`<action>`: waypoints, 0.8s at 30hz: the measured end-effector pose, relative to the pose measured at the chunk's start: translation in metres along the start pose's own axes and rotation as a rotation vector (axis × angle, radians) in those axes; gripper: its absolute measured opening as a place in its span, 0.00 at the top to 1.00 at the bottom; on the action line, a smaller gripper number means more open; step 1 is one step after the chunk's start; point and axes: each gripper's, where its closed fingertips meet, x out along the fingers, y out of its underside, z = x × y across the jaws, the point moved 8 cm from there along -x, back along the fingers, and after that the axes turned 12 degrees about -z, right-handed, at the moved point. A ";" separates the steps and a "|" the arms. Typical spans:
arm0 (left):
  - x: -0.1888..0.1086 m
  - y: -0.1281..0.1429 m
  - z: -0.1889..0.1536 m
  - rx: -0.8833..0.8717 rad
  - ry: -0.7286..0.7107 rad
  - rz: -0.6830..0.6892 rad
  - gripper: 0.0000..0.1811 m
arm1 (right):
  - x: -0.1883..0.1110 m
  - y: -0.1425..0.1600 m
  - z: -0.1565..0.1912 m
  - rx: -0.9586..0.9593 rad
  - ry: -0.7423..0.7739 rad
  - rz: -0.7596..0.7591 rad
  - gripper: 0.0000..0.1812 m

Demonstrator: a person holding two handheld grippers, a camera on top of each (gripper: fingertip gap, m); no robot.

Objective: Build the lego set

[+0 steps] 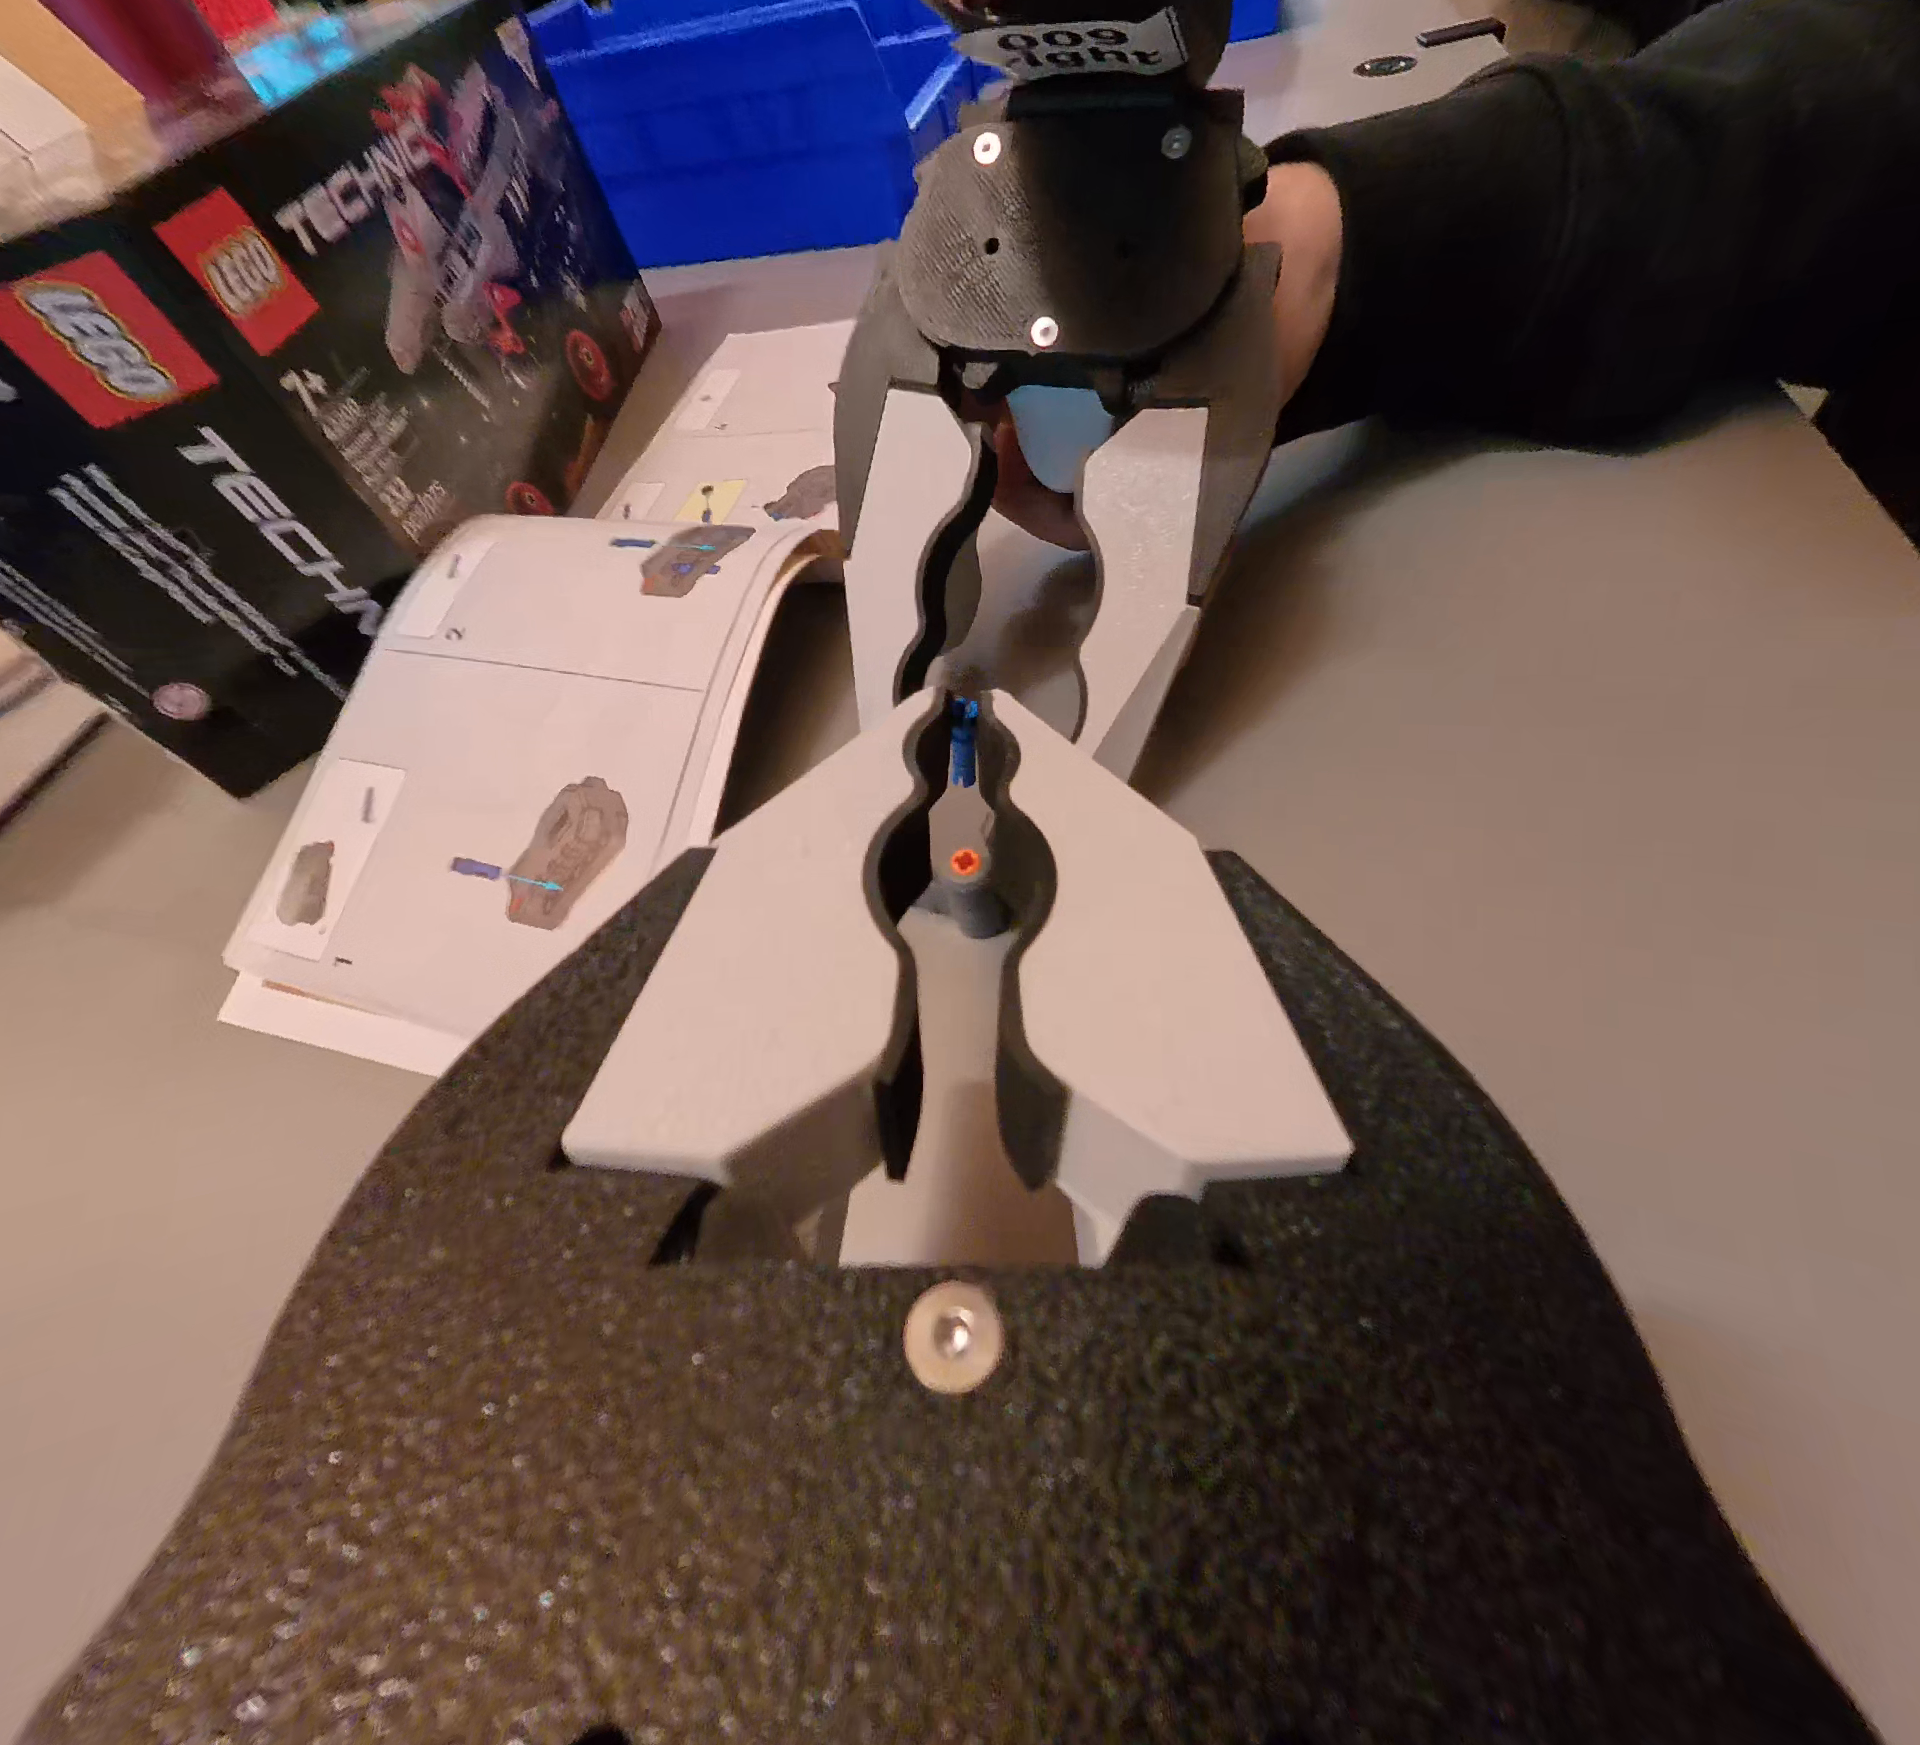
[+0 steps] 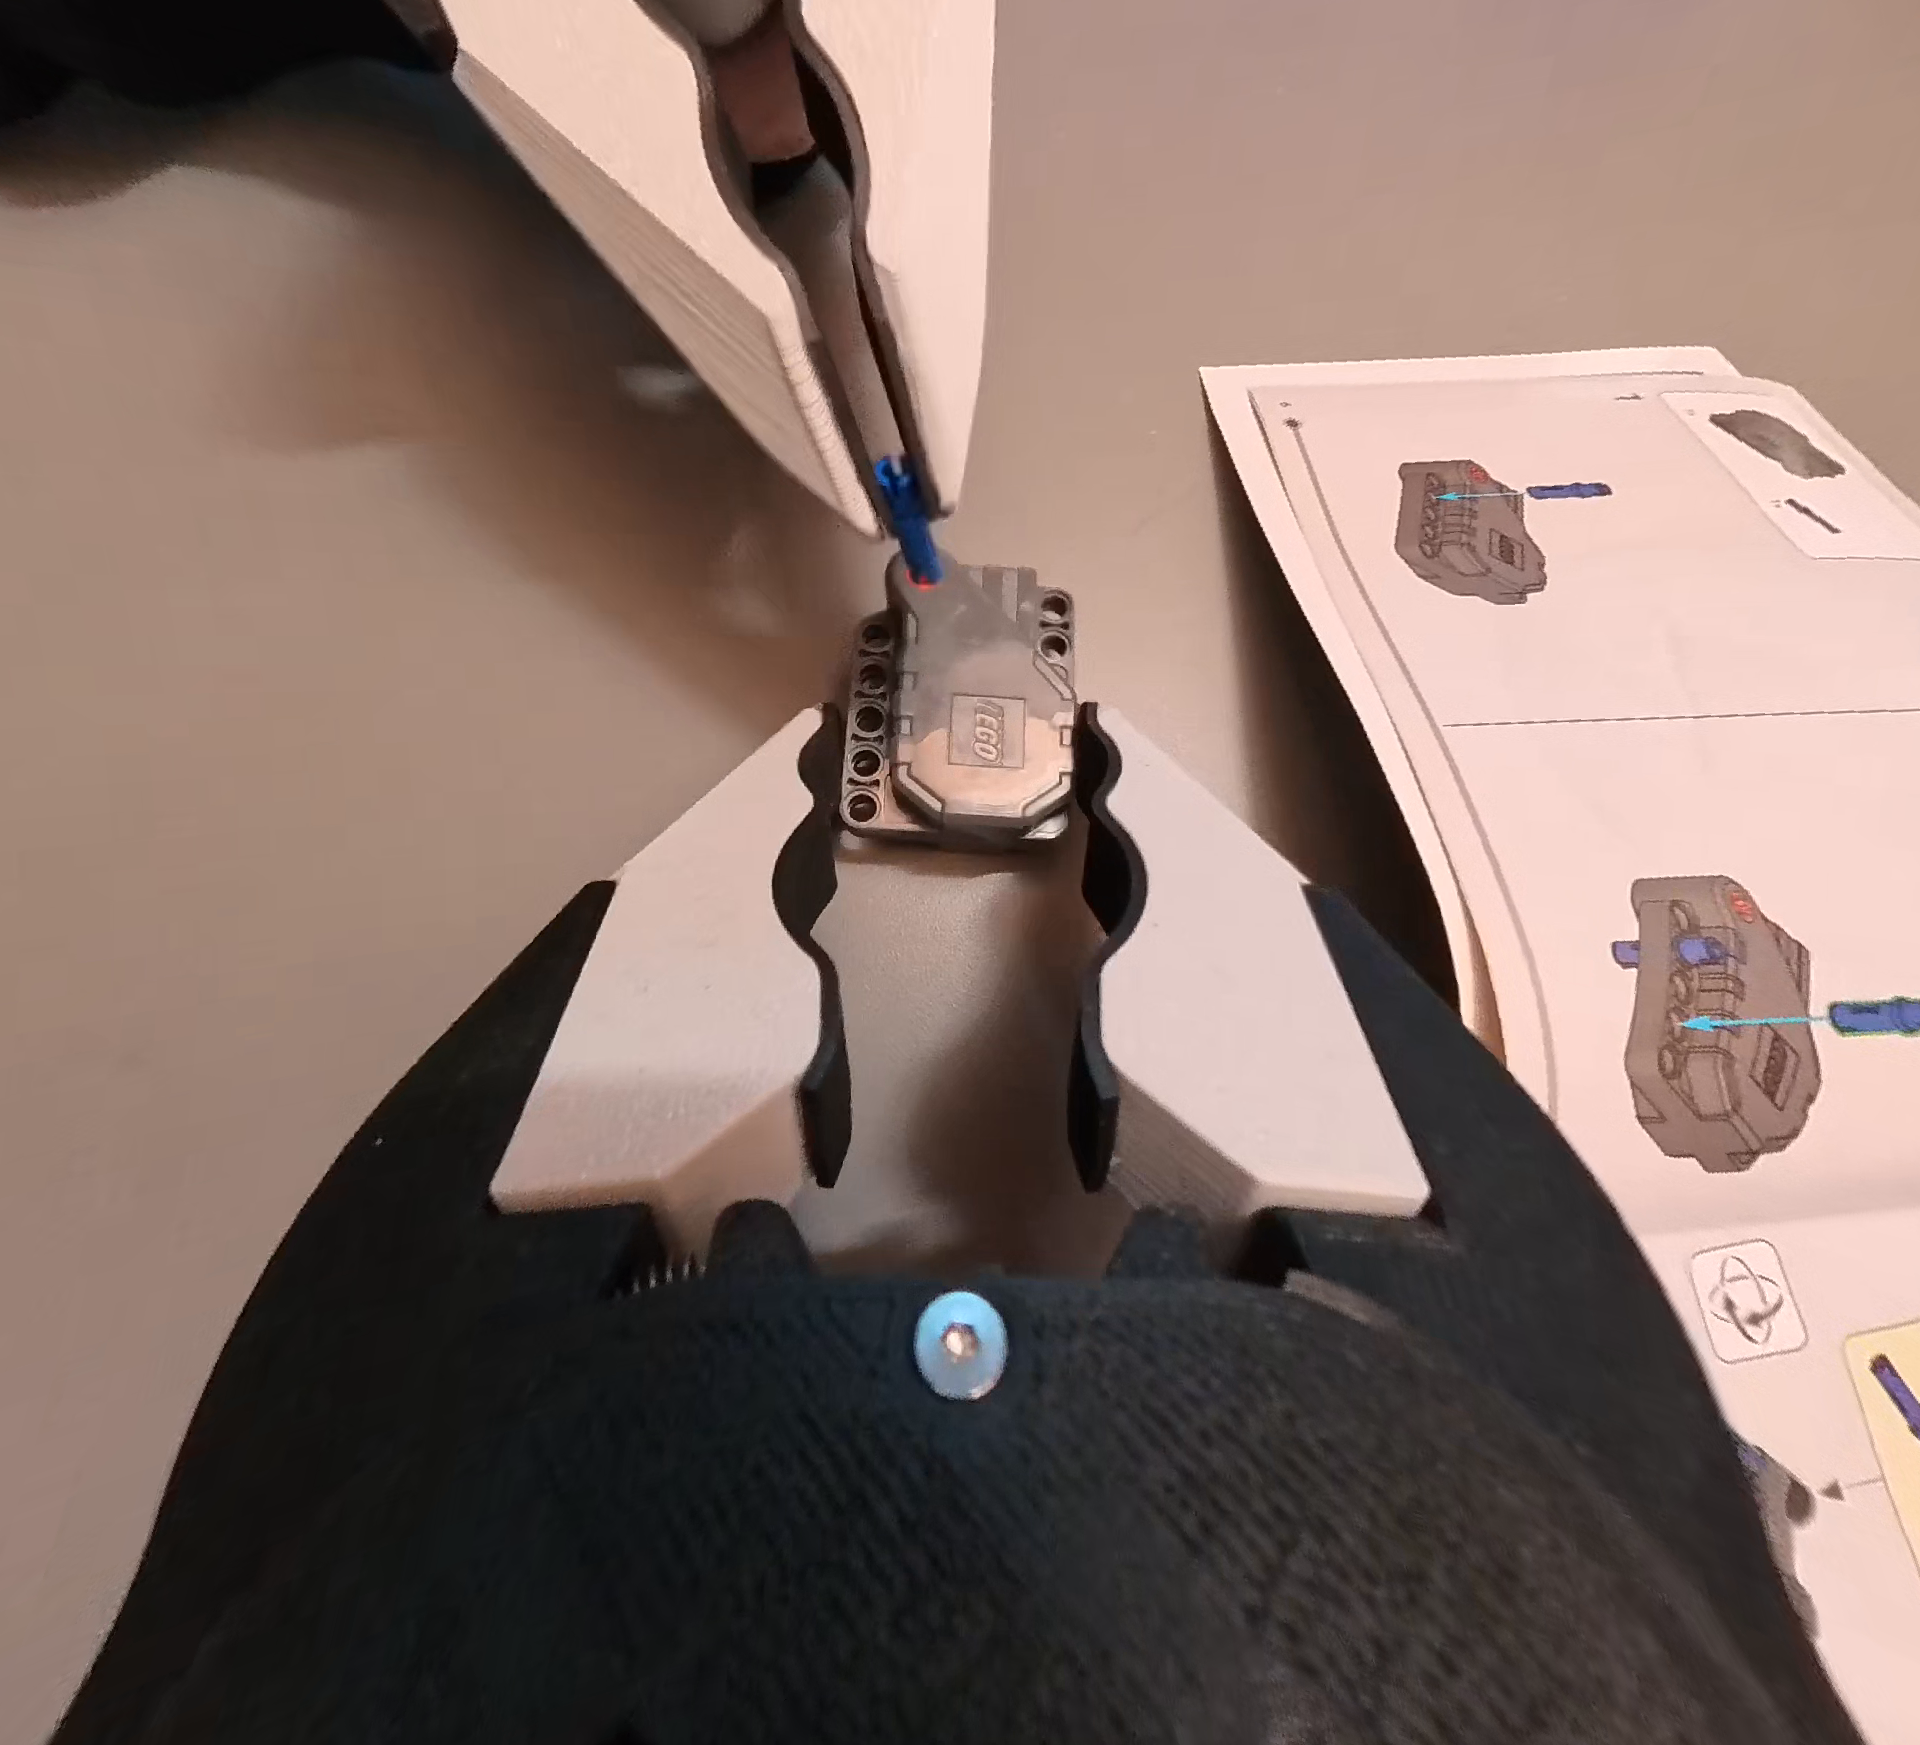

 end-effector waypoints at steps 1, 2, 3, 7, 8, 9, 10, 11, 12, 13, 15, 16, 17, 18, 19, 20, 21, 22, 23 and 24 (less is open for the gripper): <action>0.001 0.001 0.000 -0.031 0.013 0.016 0.99 | 0.000 0.000 0.000 0.006 -0.004 0.001 0.76; 0.003 0.002 0.000 -0.060 0.023 0.031 0.99 | 0.000 0.000 0.000 0.006 -0.005 0.002 0.76; 0.005 0.002 0.001 -0.083 0.029 0.045 0.99 | 0.000 0.000 0.000 0.003 0.001 0.002 0.75; 0.008 0.005 0.002 -0.170 0.047 0.085 0.99 | 0.000 0.000 -0.002 -0.011 0.013 -0.001 0.73; 0.008 0.005 0.002 -0.185 0.052 0.087 0.99 | 0.001 0.000 -0.002 -0.004 -0.006 0.001 0.75; 0.008 0.005 0.003 -0.200 0.057 0.086 0.99 | 0.001 0.000 -0.002 0.006 -0.027 0.003 0.76; 0.008 0.005 0.003 -0.210 0.064 0.081 0.99 | 0.001 0.000 -0.003 0.018 -0.034 0.006 0.76; 0.007 0.004 0.003 -0.213 0.071 0.074 0.99 | 0.001 0.000 -0.003 0.024 -0.038 0.006 0.76; 0.006 0.004 0.002 -0.211 0.073 0.068 0.99 | 0.001 0.000 -0.003 0.021 -0.041 0.007 0.76; 0.006 0.004 0.002 -0.208 0.071 0.068 1.00 | 0.001 0.000 -0.003 0.021 -0.041 0.007 0.76; 0.008 0.004 0.001 -0.198 0.068 0.077 0.99 | 0.001 0.000 -0.003 0.013 -0.043 0.006 0.76; 0.008 0.004 0.001 -0.188 0.063 0.074 0.99 | 0.001 0.000 -0.003 0.003 -0.039 0.004 0.76; 0.009 0.003 0.001 -0.176 0.058 0.062 0.99 | 0.001 -0.001 -0.004 -0.011 -0.018 0.000 0.76; 0.010 0.002 0.001 -0.166 0.049 0.049 1.00 | 0.001 -0.002 -0.006 -0.030 0.014 -0.012 0.76; 0.010 0.001 0.002 -0.156 0.033 0.039 1.00 | 0.000 -0.004 -0.006 -0.038 0.026 -0.038 0.76; 0.009 0.000 0.003 -0.145 0.013 0.027 1.00 | -0.001 -0.008 -0.006 -0.034 0.041 -0.075 0.76; 0.008 -0.002 0.004 -0.126 -0.007 0.002 1.00 | -0.003 -0.011 -0.008 -0.035 0.071 -0.108 0.76; 0.007 -0.004 0.005 -0.107 -0.029 -0.028 1.00 | -0.004 -0.013 -0.009 -0.050 0.117 -0.127 0.76; 0.006 -0.005 0.006 -0.094 -0.053 -0.040 1.00 | -0.006 -0.015 -0.011 -0.072 0.165 -0.135 0.76; 0.005 -0.005 0.008 -0.080 -0.076 -0.042 1.00 | -0.007 -0.017 -0.012 -0.090 0.203 -0.136 0.77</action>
